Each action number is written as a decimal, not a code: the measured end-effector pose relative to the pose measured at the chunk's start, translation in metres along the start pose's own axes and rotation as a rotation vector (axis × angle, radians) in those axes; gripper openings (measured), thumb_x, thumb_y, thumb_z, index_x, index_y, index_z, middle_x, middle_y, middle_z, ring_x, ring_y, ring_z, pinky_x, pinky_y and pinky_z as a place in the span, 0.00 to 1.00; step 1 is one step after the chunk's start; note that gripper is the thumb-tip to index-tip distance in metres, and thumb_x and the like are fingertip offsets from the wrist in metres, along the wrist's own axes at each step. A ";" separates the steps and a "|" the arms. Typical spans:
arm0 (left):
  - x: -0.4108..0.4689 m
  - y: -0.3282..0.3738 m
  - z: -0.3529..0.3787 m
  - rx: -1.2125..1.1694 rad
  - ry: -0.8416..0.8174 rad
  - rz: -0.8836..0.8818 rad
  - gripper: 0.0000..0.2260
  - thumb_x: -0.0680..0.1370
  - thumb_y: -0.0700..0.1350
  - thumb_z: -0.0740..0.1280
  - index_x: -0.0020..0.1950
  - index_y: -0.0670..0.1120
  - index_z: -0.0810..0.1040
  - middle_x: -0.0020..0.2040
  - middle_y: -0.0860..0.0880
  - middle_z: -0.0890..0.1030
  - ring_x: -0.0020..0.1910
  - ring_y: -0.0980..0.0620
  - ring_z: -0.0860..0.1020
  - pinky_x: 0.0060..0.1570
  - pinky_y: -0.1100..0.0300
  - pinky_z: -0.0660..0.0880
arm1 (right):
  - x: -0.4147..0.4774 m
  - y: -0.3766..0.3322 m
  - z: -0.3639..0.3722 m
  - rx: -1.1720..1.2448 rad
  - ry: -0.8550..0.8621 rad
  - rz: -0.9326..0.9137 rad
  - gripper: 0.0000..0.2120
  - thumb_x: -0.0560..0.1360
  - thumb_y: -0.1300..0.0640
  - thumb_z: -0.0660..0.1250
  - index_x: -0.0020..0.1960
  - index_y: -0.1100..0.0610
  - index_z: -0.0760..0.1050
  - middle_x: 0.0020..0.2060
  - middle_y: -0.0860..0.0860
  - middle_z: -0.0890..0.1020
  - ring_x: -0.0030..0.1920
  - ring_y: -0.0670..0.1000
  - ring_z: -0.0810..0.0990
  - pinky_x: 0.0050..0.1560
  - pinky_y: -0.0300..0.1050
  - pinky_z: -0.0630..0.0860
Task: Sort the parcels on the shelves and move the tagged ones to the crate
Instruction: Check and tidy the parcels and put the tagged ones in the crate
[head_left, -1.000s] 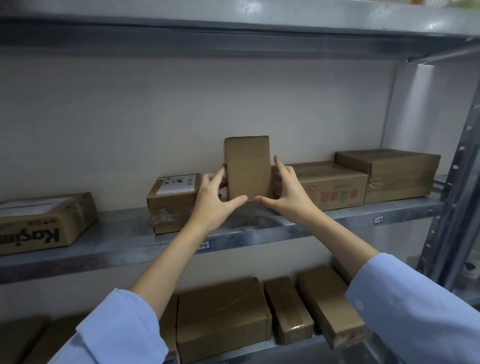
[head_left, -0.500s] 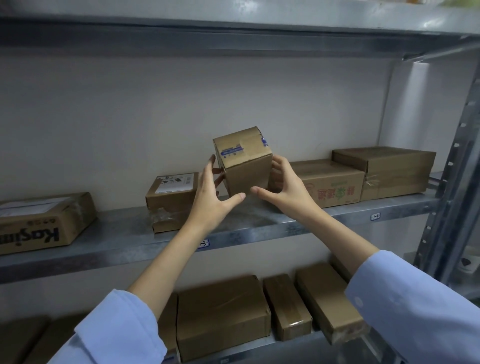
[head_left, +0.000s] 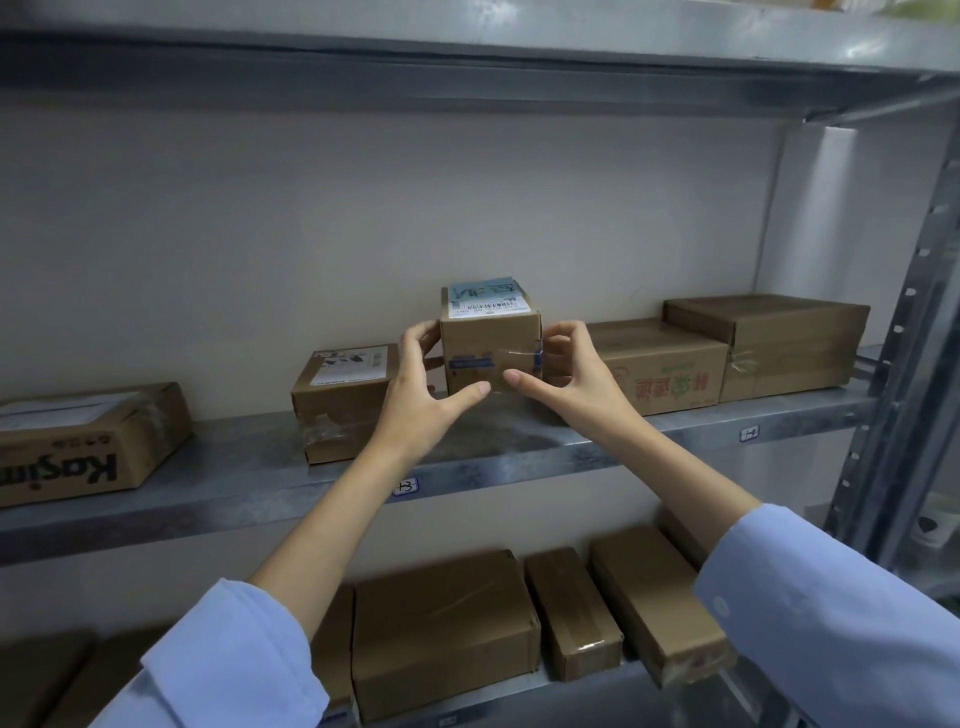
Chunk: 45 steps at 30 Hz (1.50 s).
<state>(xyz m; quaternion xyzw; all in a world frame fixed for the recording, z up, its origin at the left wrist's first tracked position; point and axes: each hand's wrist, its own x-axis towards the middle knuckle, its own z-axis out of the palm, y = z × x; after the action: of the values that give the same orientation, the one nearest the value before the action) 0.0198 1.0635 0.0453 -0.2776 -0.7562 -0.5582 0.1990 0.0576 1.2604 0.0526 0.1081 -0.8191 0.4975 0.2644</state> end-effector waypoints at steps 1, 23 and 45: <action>0.000 0.000 0.000 0.011 -0.001 0.006 0.36 0.72 0.45 0.76 0.74 0.52 0.60 0.70 0.57 0.68 0.71 0.59 0.65 0.68 0.57 0.66 | 0.000 0.000 0.000 -0.005 0.007 -0.008 0.30 0.69 0.46 0.77 0.63 0.51 0.65 0.61 0.48 0.78 0.61 0.46 0.77 0.63 0.53 0.75; -0.004 0.011 -0.018 0.161 -0.082 0.078 0.33 0.74 0.44 0.74 0.76 0.52 0.65 0.72 0.54 0.69 0.69 0.60 0.66 0.65 0.69 0.65 | -0.003 0.000 -0.004 0.052 0.011 -0.106 0.35 0.70 0.57 0.77 0.74 0.51 0.67 0.63 0.40 0.78 0.62 0.39 0.76 0.61 0.38 0.74; 0.010 0.009 -0.019 -0.127 -0.006 0.085 0.25 0.66 0.45 0.81 0.58 0.49 0.73 0.60 0.48 0.78 0.60 0.52 0.77 0.59 0.55 0.77 | -0.051 -0.013 -0.041 -0.049 0.272 -0.048 0.27 0.67 0.59 0.79 0.64 0.55 0.75 0.56 0.52 0.82 0.53 0.48 0.83 0.57 0.50 0.80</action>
<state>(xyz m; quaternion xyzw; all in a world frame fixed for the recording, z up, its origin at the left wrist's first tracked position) 0.0182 1.0498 0.0637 -0.3233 -0.7073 -0.5952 0.2022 0.1198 1.2858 0.0497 0.0527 -0.7848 0.4811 0.3871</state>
